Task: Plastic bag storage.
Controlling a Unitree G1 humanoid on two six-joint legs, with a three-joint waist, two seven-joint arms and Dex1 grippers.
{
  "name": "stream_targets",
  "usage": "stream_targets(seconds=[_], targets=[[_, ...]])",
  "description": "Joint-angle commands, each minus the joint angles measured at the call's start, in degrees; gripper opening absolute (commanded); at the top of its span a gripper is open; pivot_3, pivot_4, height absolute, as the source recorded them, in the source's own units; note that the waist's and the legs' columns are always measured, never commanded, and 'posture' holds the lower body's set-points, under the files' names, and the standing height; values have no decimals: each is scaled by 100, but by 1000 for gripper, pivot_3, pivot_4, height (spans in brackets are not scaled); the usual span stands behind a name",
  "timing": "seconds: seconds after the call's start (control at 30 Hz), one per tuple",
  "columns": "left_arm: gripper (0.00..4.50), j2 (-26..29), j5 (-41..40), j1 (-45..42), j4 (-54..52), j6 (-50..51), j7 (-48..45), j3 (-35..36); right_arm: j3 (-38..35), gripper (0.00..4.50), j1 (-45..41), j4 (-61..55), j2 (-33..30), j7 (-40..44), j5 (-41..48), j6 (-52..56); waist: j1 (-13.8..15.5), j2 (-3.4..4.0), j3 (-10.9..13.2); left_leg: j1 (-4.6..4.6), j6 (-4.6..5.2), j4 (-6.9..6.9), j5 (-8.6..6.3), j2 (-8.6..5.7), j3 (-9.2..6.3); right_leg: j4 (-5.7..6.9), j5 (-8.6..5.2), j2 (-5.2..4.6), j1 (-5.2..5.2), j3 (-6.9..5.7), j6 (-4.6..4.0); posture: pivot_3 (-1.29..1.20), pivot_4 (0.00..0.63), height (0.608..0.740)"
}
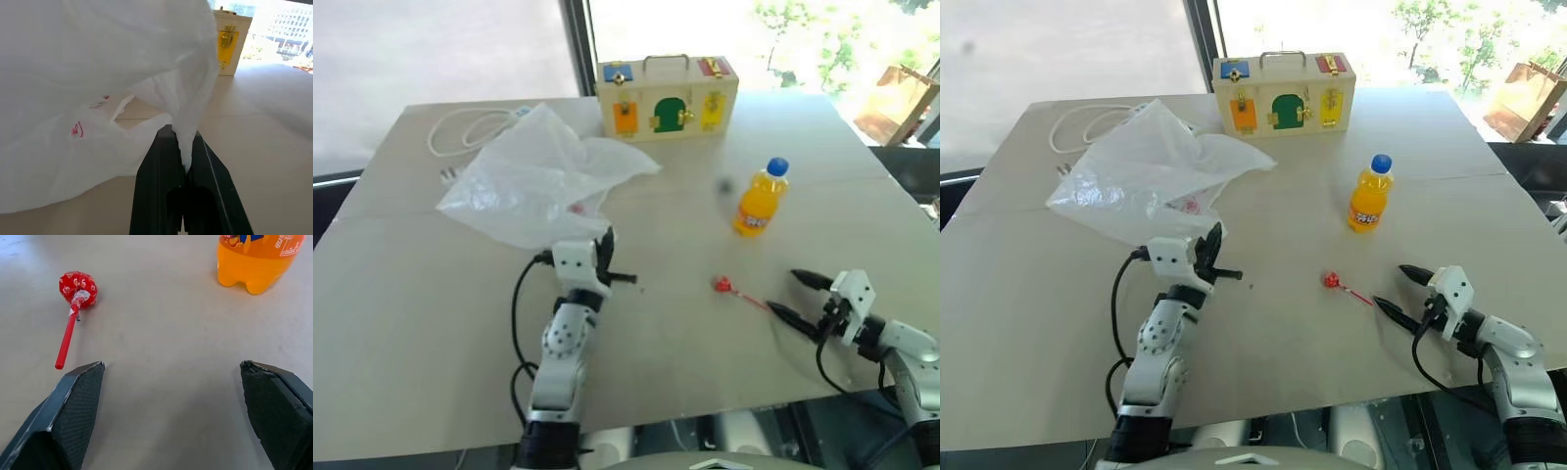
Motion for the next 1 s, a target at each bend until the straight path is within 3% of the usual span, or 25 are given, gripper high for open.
stream_targets(seconds=[0.03, 0.13, 0.3, 0.5, 0.67, 0.7, 0.8, 0.97, 1.0], targets=[[25, 326, -270, 416, -908, 125, -332, 177, -99, 4500, -45, -684, 93, -144, 661, 794, 2, 3, 3, 0, 0, 0, 0, 3, 0, 2, -2, -1, -1, 0, -4, 0, 150, 739], [25, 739, -429, 1003, -1475, 334, -665, 260, -289, 4500, -154, -1287, 37, -471, 1594, 2250, 10, 6, 5, 0, 0, 0, 0, 7, -1, 4, -5, -12, -1, 1, -10, 0, 150, 739], [25, 1331, -596, 1763, -2091, 531, -1113, 466, -160, 4500, -158, -1740, -51, -295, 2008, 2884, 25, 3, 8, -7, 0, 0, -1, 3, -5, -3, -6, -46, -2, -9, -11, 0, 150, 739], [25, 1425, -888, 2120, -2228, 709, -1265, 567, 820, 4500, -125, -1141, -173, -226, 314, 1687, 6, 9, 14, -11, 0, -6, -1, 3, -8, -16, -7, -39, -3, -16, -10, 0, 150, 739], [25, 1389, -1165, 2285, -2288, 855, -1385, 529, 889, 4500, -122, -842, -146, -131, -22, 1077, 4, 3, 13, -4, 0, -4, -1, 2, -2, -15, -8, -15, 0, -11, -6, 0, 150, 739], [0, 1361, -1249, 2299, -2291, 883, -1393, 536, 894, 3974, -110, -815, -155, -118, -75, 977, 4, 3, 13, -2, 0, -4, -1, 3, -1, -15, -9, -15, 0, -11, -3, 0, 150, 739], [0, 1260, -1704, 2329, -2342, 988, -1506, 549, 798, 2940, -163, -748, -73, -161, -46, 861, 13, 2, 13, -4, 0, -4, -1, 3, -3, -15, -8, -14, -1, -13, -6, 0, 150, 739], [0, 1203, -2169, 2275, -2357, 1053, -1621, 618, 857, 233, -329, -513, -147, -101, -345, 450, 10, 3, 14, -7, 0, -4, -1, 4, -3, -15, -7, -8, -1, -12, -8, 0, 150, 739], [0, 1189, -2258, 2249, -2362, 1069, -1623, 638, 867, 43, -363, -465, -153, -96, -407, 374, 9, 2, 14, -6, 0, -4, -1, 4, -3, -15, -7, -8, -1, -11, -8, 0, 150, 739]])
